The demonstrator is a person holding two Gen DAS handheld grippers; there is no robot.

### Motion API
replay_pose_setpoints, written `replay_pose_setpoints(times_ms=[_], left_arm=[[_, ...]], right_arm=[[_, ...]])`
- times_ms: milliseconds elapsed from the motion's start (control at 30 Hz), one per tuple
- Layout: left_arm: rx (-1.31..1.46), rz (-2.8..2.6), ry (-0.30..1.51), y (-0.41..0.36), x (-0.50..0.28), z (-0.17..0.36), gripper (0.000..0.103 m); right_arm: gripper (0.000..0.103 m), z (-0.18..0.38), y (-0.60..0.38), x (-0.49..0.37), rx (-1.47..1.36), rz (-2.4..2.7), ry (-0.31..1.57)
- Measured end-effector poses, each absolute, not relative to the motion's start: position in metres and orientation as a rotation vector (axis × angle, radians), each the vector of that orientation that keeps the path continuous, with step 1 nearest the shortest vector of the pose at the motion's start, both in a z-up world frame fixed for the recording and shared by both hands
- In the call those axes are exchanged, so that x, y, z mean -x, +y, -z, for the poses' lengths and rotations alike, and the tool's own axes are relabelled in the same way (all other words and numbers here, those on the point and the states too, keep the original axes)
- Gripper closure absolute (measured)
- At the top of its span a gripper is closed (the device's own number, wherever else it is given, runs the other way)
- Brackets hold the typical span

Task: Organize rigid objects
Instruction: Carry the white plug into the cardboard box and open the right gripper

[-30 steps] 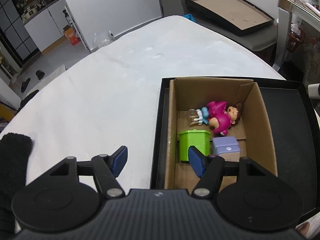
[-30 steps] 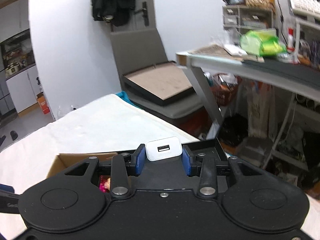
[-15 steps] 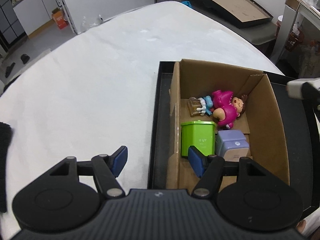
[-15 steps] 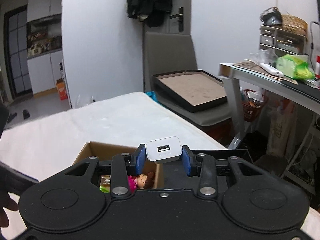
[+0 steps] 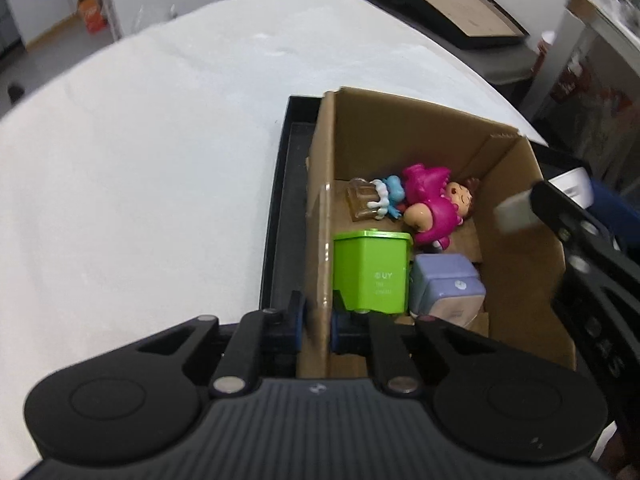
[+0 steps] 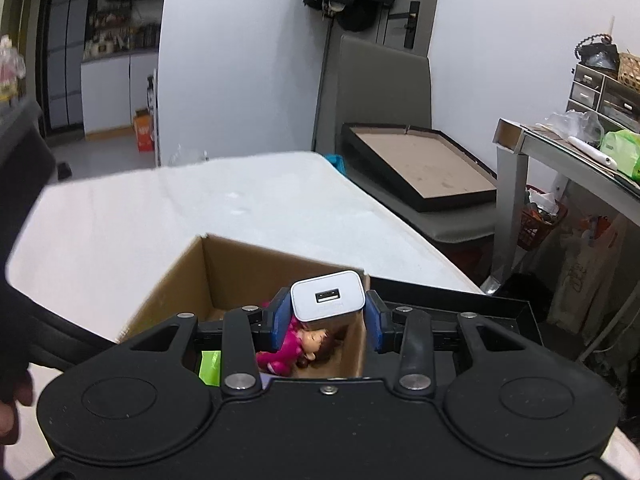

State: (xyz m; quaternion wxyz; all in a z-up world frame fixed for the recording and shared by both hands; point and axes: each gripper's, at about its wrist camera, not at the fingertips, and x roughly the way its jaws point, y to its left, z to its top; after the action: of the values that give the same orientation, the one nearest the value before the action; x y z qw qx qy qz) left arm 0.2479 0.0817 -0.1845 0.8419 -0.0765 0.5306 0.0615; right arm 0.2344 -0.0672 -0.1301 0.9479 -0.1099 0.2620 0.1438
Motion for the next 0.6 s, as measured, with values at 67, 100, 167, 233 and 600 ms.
replay_pose_setpoints(times_ms=[67,100,167,233,600], left_arm=[[0.152,-0.134,1.121,0.08,-0.248,0.185,0.093],[0.156,-0.134,1.119,0.08,-0.248,0.185,0.093],[0.164,-0.136,1.12,0.081,-0.249,0.185,0.093],[0.17,-0.135,1.12,0.082,-0.249,0.185,0.093],[0.159,-0.145,1.126,0.08,-0.25,0.183,0.092]], right_arm=[[0.054,0.132,-0.063,-0.235,0.247,-0.267,0.54],[0.046,0.131,-0.062,-0.234,0.25,-0.259,0.533],[0.044,0.129,-0.06,-0.233,0.253,-0.271,0.519],[0.042,0.127,-0.058,-0.231,0.26,-0.277,0.515],[0.036,0.12,-0.071,-0.231,0.249,-0.268,0.513]])
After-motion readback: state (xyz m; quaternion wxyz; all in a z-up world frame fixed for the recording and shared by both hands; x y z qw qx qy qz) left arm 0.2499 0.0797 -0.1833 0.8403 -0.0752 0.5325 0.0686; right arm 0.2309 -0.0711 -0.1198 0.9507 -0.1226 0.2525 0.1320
